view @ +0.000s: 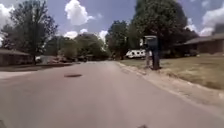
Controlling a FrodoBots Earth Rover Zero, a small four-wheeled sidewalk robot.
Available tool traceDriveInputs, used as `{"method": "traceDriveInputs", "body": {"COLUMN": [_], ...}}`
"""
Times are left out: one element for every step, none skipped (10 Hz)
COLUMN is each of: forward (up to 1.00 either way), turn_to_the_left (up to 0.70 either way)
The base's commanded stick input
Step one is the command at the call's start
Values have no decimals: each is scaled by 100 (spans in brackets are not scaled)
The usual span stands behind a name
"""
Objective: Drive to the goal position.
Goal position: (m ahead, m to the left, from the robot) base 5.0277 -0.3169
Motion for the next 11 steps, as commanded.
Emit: {"method": "traceDriveInputs", "body": {"forward": [85,85,85,85,85,85,85,85,85,85,85], "turn_to_the_left": [0,0,0,0,0,0,0,0,0,0,0]}}
